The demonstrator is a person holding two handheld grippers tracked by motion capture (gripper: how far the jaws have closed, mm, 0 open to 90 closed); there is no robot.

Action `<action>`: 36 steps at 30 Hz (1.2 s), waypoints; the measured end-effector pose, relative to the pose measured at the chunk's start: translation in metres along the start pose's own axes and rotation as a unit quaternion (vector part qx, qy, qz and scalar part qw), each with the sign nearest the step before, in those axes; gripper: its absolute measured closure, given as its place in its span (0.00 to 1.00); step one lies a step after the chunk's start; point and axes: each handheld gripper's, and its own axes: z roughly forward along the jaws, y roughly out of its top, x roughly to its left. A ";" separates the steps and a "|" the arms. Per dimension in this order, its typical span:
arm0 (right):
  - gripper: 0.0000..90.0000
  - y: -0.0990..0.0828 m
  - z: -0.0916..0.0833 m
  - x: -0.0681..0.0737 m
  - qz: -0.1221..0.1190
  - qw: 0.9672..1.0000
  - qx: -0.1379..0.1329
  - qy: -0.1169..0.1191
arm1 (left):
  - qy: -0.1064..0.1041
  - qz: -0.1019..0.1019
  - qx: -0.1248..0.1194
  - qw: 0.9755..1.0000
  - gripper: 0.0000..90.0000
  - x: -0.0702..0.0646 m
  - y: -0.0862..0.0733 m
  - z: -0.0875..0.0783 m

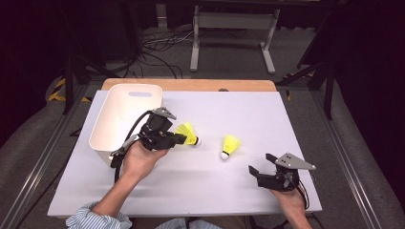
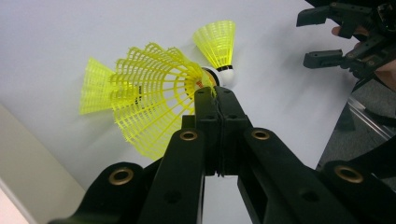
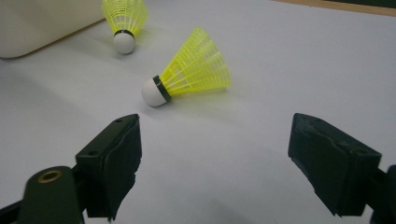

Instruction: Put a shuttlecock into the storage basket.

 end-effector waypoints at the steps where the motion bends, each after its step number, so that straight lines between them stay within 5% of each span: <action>1: 0.19 -0.002 0.000 -0.001 -0.001 1.000 -0.001 -0.001 | -0.002 -0.003 -0.002 1.000 0.99 0.001 0.000 0.000; 24: 0.19 -0.016 -0.002 -0.002 0.006 1.000 -0.010 -0.008 | 0.013 -0.031 -0.027 0.999 0.99 0.023 0.005 -0.021; 36: 0.18 -0.017 -0.003 -0.003 0.009 1.000 -0.011 -0.010 | 0.037 -0.048 -0.041 0.997 0.99 0.040 0.009 -0.036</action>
